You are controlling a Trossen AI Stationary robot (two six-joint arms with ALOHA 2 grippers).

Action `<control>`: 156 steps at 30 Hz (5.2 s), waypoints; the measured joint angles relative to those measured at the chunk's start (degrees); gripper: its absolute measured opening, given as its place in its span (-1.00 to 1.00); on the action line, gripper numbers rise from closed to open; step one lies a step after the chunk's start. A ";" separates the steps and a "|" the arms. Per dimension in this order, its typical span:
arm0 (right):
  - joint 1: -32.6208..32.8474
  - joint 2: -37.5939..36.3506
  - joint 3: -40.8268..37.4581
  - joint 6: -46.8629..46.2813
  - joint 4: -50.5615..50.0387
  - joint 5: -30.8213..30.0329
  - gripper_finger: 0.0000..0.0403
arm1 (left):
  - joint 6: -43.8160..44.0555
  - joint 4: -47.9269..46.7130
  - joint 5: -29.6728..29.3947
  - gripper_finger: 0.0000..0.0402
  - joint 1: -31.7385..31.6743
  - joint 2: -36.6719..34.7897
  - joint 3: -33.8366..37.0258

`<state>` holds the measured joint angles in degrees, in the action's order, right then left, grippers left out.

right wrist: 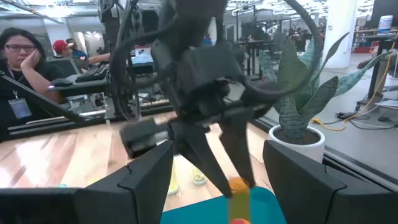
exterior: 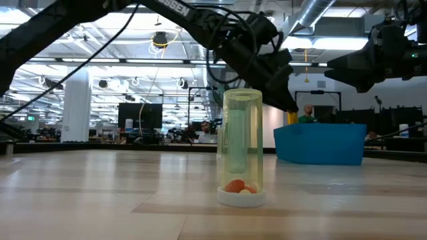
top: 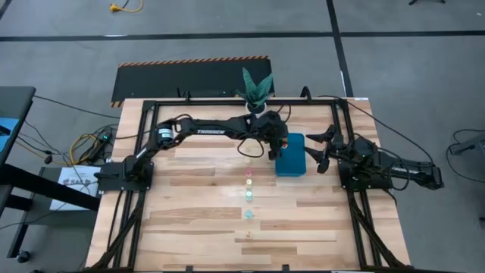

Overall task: Pick and place pill bottles into a basket
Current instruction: Put the orange pill bottle into the blue bin, then put the green pill bottle into the blue bin

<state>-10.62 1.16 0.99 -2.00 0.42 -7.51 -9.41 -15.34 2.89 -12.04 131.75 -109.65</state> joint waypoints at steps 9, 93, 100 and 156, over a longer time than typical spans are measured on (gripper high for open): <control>0.00 -0.01 0.00 0.00 0.01 0.02 0.21 | -1.62 -1.85 -5.63 -0.55 -0.52 3.52 -2.63; 0.01 0.01 -0.02 0.00 0.01 0.02 0.21 | 1.37 1.95 -0.17 -0.42 -6.29 -29.54 45.29; -0.01 0.01 -0.02 0.00 0.01 0.02 0.21 | 1.75 -3.69 -0.18 -0.29 -6.66 -29.54 45.29; -0.01 -0.01 -0.02 0.00 0.01 0.00 0.21 | -0.06 11.83 3.35 0.22 -7.18 -24.45 45.20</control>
<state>-10.63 1.15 0.97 -2.00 0.43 -7.51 -9.47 -3.51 6.24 -19.22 107.31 -64.45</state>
